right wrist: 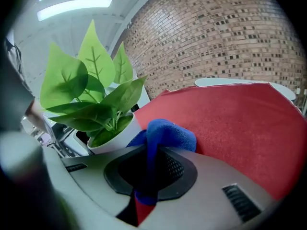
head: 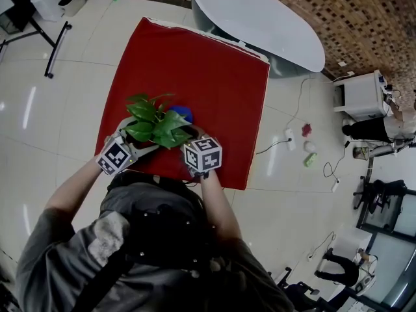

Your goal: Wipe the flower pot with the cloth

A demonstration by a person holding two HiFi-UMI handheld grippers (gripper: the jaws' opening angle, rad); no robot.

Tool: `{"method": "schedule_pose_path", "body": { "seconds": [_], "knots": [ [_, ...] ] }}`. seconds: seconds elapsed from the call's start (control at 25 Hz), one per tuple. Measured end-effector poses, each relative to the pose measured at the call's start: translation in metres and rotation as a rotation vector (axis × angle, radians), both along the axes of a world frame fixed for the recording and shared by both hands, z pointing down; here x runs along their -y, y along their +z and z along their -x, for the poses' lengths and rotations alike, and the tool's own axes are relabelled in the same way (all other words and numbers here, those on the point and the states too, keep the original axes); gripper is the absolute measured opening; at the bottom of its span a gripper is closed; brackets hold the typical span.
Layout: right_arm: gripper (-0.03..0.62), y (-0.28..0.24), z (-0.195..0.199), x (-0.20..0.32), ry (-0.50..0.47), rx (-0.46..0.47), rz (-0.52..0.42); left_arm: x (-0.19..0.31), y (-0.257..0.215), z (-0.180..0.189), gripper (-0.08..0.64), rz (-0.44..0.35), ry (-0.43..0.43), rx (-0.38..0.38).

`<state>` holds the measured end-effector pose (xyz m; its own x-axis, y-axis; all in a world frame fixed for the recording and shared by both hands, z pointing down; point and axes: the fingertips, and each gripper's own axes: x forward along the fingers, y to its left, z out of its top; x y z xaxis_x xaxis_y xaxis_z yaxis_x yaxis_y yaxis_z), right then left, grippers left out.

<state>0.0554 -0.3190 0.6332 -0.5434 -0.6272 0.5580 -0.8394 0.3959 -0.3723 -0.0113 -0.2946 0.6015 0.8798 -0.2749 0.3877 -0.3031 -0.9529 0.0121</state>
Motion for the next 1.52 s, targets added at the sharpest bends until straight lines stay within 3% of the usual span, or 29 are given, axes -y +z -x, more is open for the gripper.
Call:
{"method": "schedule_pose_path", "body": {
  "seconds": [0.24, 0.48, 0.76, 0.88, 1.04, 1.2, 1.52],
  "knots": [
    [0.057, -0.005, 0.002, -0.006, 0.015, 0.030, -0.021, -0.003, 0.010, 0.019, 0.446, 0.016, -0.124, 0.018],
    [0.057, -0.008, 0.003, -0.022, -0.031, 0.055, -0.017, -0.024, 0.010, 0.022, 0.446, 0.104, -0.274, -0.021],
    [0.057, -0.008, 0.025, -0.030, -0.143, 0.070, -0.013, 0.006, -0.004, 0.011, 0.451, 0.015, -0.458, -0.045],
    [0.057, -0.008, 0.027, -0.032, -0.157, 0.074, -0.013, 0.011, -0.007, 0.010, 0.452, -0.023, -0.492, -0.028],
    [0.057, -0.010, 0.017, -0.029, -0.110, 0.084, -0.030, 0.010, -0.003, 0.012, 0.454, -0.038, -0.458, -0.032],
    [0.057, -0.032, -0.013, -0.021, -0.061, 0.116, -0.061, 0.007, -0.002, 0.008, 0.454, -0.028, -0.365, -0.039],
    [0.057, -0.050, 0.006, -0.007, -0.233, 0.245, -0.051, -0.002, -0.003, -0.003, 0.448, 0.033, -0.131, -0.085]
  ]
}}
